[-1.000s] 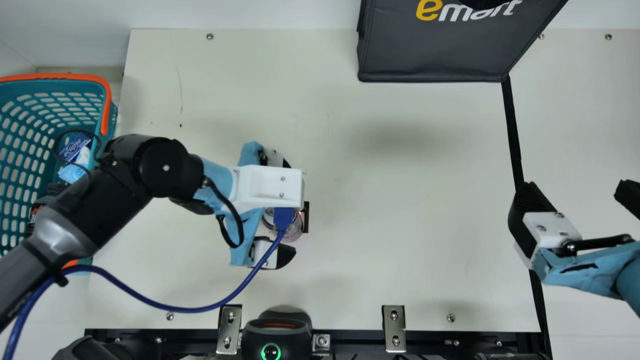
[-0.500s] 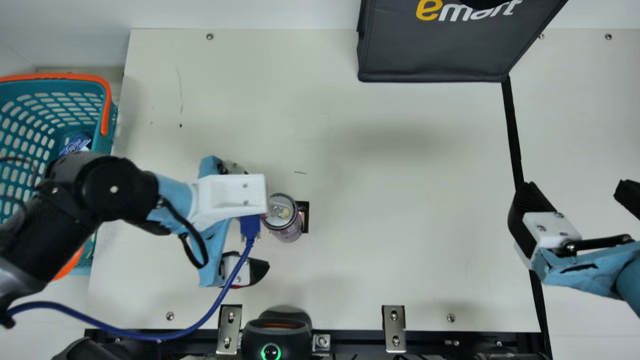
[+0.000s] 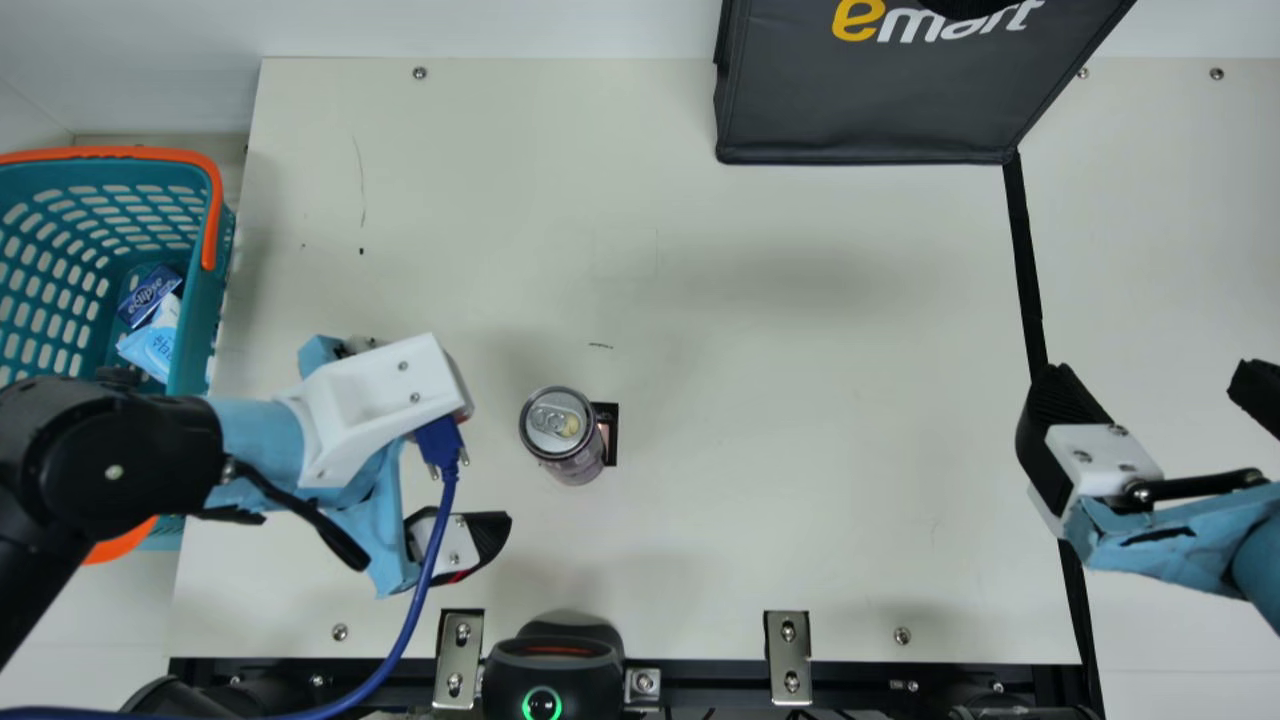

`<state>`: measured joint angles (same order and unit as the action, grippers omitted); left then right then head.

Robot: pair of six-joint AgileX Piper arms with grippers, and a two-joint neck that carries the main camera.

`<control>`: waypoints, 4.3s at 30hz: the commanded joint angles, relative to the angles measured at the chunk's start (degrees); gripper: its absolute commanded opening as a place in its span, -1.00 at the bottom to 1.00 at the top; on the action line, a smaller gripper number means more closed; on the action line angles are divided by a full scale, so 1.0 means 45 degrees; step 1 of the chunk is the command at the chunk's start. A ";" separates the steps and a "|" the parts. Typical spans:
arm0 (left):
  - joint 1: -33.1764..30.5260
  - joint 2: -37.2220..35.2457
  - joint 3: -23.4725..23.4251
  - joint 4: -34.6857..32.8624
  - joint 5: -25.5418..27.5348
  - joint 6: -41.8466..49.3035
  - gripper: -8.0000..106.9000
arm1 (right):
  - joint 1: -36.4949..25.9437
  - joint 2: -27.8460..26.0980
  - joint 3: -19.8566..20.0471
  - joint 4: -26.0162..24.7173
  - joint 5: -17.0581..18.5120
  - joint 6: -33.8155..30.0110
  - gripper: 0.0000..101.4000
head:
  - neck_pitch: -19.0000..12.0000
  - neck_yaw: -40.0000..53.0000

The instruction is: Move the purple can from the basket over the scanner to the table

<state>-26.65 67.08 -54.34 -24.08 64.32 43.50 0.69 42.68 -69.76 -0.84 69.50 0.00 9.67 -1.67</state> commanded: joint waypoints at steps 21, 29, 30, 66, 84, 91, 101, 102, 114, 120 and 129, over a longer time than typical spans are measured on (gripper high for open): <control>-0.1340 0.0119 0.2110 -0.0970 -0.4996 -0.1402 0.71 | 0.0000 0.0000 0.0000 0.0000 0.0000 0.0000 0.87 | -0.0388 0.0020; -0.1995 0.0469 0.2873 -0.1945 -0.7208 -0.1432 0.71 | 0.0000 0.0000 0.0000 0.0000 0.0000 0.0000 0.87 | -0.0388 0.0020; -0.2081 0.0515 0.2927 -0.2066 -0.7433 -0.1421 0.71 | 0.0000 0.0000 0.0000 0.0000 0.0000 0.0000 0.87 | -0.0388 0.0020; -0.4226 0.4895 -0.0885 0.3942 -1.1454 -1.0518 -1.00 | 0.0000 0.0000 0.0000 0.0000 0.0003 0.0000 0.87 | -0.0388 0.0020; -0.6842 0.8023 -0.5584 0.9964 -0.8473 -1.7856 -1.00 | 0.0000 0.0000 0.0000 0.0000 -0.0007 0.0000 0.87 | -0.0388 0.0020; -0.7271 0.8512 -0.6099 1.0520 -0.7803 -1.8521 -1.00 | 0.0000 0.0000 0.0000 0.0000 -0.0007 0.0000 0.87 | -0.0388 0.0020; -0.7294 0.8893 -0.6219 1.0852 -0.7267 -1.8709 -1.00 | 0.0000 0.0000 0.0000 0.0000 -0.0007 0.0000 0.87 | -0.0388 0.0020; -0.7289 0.8902 -0.6201 1.0868 -0.7257 -1.8733 -0.94 | 0.0000 0.0000 0.0000 0.0000 -0.0007 0.0000 0.87 | -0.0388 0.0020; -0.7194 0.8822 -0.5916 1.0991 -0.7200 -1.9051 -0.24 | 0.0000 0.0000 0.0000 0.0000 -0.0007 0.0000 0.87 | -0.0388 0.0020; -0.7044 0.8553 -0.5663 1.0846 -0.7475 -1.9503 0.10 | 0.0000 0.0000 0.0000 0.0000 -0.0007 0.0000 0.87 | -0.0388 0.0020; -0.6569 0.7708 -0.4728 1.0315 -0.8496 -2.0435 0.63 | 0.0000 0.0000 0.0000 0.0000 -0.0005 0.0000 0.87 | -0.0388 0.0020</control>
<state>-56.44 102.19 -76.28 22.50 26.73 -47.83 0.69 42.68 -69.76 -0.84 69.48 0.00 9.58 -1.67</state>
